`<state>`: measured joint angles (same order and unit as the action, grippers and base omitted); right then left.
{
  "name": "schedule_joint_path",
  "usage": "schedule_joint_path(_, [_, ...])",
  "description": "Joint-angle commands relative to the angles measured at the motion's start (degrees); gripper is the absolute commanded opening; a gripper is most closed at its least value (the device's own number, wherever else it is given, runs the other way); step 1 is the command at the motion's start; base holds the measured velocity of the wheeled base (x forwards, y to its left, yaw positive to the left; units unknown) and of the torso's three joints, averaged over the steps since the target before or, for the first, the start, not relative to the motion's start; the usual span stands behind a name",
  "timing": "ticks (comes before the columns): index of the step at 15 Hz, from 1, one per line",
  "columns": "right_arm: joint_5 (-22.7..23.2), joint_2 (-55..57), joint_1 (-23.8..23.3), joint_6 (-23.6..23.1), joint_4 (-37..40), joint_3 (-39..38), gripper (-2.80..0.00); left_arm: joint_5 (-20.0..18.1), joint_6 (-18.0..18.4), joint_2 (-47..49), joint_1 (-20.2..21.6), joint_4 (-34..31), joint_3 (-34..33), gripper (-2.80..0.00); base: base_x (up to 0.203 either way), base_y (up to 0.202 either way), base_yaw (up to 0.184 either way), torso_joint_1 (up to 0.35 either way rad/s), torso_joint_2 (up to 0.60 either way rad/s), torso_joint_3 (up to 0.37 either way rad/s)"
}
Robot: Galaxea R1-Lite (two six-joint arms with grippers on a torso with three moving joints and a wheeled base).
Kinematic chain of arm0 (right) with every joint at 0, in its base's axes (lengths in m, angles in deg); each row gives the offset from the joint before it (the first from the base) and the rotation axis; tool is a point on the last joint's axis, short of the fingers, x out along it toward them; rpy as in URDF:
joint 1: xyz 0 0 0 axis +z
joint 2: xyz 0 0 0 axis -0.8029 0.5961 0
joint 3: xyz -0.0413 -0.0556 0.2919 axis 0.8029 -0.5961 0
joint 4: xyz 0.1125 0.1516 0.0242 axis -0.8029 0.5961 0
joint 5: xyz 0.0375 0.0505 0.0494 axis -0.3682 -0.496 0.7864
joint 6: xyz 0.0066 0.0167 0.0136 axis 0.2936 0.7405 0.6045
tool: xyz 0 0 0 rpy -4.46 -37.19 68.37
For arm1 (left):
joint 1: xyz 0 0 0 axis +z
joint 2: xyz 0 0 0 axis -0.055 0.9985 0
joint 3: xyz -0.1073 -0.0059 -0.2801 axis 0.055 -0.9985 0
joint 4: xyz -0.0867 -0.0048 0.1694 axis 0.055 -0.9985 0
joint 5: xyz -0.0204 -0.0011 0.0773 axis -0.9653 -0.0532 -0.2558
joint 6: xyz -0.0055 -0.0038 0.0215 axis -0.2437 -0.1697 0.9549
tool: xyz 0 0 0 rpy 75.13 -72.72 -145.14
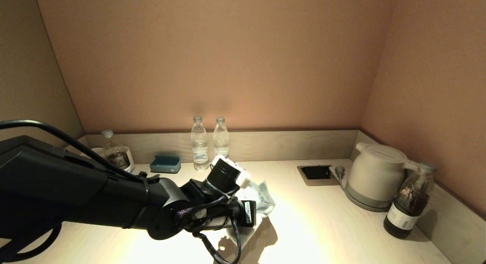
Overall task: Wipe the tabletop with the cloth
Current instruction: Sweep the stains on the table
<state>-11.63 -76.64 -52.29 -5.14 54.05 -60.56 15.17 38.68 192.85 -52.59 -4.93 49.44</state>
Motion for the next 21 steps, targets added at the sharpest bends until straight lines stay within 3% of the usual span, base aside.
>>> schedule_joint_path(1, [0.0,0.0,0.0,0.0,0.0,0.0,-2.8,0.0,-0.2,1.6,-0.7,0.0,1.2,-2.8,0.0,0.0,0.0,0.0,0.0,0.0])
schedule_joint_path(4, [0.0,0.1,0.0,0.0,0.0,0.0,-2.8,0.8,-0.3,7.5,-1.7,-0.6,6.0,-2.8,0.0,0.0,0.0,0.0,0.0,0.0])
schedule_joint_path(11, [0.1,0.1,0.0,0.0,0.0,0.0,-2.8,3.6,-0.1,12.2,-4.4,-1.2,10.4,-2.8,0.0,0.0,0.0,0.0,0.0,0.0])
schedule_joint_path(13, [0.0,0.1,0.0,0.0,0.0,0.0,-2.8,3.7,1.4,13.3,-5.1,-1.4,11.1,-2.8,0.0,0.0,0.0,0.0,0.0,0.0])
schedule_joint_path(18, [0.1,0.1,0.0,0.0,0.0,0.0,-2.8,10.1,6.1,16.1,-6.3,-1.4,10.8,-2.8,0.0,0.0,0.0,0.0,0.0,0.0])
schedule_joint_path(21, [0.0,0.1,0.0,0.0,0.0,0.0,-2.8,10.3,6.5,16.4,-6.4,-1.5,10.3,-2.8,0.0,0.0,0.0,0.0,0.0,0.0])
